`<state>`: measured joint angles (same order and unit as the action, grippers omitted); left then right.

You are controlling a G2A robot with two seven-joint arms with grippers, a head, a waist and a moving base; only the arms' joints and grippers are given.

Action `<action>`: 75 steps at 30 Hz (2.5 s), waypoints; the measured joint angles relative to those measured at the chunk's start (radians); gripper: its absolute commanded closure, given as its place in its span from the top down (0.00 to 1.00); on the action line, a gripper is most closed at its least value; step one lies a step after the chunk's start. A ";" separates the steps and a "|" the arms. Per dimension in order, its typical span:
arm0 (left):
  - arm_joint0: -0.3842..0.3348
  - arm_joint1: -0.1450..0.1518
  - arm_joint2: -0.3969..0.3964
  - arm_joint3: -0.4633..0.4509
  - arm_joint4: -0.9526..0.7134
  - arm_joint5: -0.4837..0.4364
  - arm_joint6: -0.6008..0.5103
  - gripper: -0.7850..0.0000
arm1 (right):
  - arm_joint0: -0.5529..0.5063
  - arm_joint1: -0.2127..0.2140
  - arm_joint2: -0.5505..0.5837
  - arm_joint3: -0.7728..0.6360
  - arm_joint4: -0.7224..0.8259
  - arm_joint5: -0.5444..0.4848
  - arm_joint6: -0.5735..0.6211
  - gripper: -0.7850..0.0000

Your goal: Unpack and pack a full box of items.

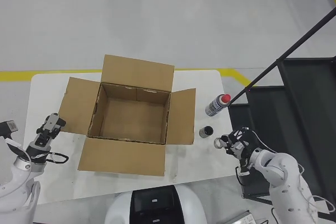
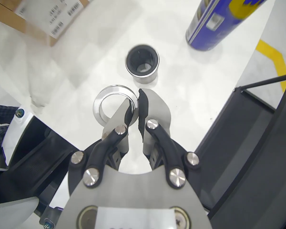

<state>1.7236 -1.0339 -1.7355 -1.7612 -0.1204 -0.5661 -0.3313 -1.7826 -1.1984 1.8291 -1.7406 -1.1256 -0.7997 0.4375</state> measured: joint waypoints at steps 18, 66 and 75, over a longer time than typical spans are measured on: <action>0.000 0.000 0.000 0.000 0.000 0.000 0.000 1.00 | 0.102 0.004 -0.211 -0.341 -0.004 0.024 -0.102 0.00; 0.000 0.000 0.000 0.000 0.000 0.000 0.000 1.00 | 0.807 -0.095 -0.945 -0.007 -0.094 0.415 0.402 0.00; 0.000 0.000 0.000 0.000 0.000 0.000 0.000 1.00 | 0.950 -0.154 -1.107 0.156 -0.136 0.537 0.559 0.00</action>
<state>1.7236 -1.0339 -1.7355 -1.7612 -0.1204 -0.5661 -0.3313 -0.8323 -1.3524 0.7222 -1.5843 -1.2619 -0.2626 0.9963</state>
